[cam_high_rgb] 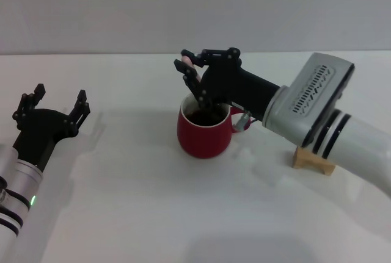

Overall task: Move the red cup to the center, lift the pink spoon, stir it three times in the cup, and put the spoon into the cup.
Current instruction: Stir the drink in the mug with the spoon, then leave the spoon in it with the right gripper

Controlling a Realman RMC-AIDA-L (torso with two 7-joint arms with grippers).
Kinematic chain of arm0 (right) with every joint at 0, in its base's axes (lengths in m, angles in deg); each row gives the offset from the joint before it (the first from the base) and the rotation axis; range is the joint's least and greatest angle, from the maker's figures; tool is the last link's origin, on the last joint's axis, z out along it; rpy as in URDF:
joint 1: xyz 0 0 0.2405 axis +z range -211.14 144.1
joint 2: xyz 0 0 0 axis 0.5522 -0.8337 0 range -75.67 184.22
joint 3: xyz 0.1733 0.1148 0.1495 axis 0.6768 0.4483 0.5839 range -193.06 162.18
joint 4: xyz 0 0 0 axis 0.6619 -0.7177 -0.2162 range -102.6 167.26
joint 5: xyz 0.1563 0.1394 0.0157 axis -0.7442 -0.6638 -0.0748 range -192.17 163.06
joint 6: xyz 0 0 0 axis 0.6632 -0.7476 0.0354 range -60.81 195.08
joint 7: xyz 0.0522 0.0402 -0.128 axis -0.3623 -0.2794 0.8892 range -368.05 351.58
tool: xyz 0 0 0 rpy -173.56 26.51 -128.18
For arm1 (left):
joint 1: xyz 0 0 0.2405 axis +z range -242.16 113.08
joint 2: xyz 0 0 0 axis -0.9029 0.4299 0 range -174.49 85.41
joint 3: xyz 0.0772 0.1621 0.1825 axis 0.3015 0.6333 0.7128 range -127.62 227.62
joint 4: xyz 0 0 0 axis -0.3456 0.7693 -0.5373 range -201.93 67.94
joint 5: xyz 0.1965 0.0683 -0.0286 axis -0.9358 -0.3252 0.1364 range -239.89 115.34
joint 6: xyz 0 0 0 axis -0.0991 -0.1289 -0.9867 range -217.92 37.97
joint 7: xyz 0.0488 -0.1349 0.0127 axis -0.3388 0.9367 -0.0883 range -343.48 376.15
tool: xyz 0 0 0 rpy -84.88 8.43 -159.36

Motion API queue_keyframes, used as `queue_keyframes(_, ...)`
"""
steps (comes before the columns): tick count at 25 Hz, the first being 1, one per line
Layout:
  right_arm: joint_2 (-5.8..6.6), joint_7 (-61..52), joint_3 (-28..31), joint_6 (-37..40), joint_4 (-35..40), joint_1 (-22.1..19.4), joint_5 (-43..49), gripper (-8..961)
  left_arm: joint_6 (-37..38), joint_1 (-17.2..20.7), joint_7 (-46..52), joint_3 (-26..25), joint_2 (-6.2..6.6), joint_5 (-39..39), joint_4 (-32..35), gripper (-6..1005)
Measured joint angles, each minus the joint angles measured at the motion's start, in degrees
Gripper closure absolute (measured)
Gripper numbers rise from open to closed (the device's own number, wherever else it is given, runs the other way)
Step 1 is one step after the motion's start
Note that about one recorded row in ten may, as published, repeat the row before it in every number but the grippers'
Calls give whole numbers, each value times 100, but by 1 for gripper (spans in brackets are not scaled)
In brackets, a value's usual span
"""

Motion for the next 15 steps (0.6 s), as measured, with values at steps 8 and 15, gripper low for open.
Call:
queue_keyframes(8, -23, 3, -174, 241, -205, -280, 19, 821, 19, 20, 0, -7, 5, 8, 10, 165)
queue_keyframes(15, -40, 3, -385, 190, -360, -254, 22, 821, 85, 55, 0, -7, 6, -2, 11, 165)
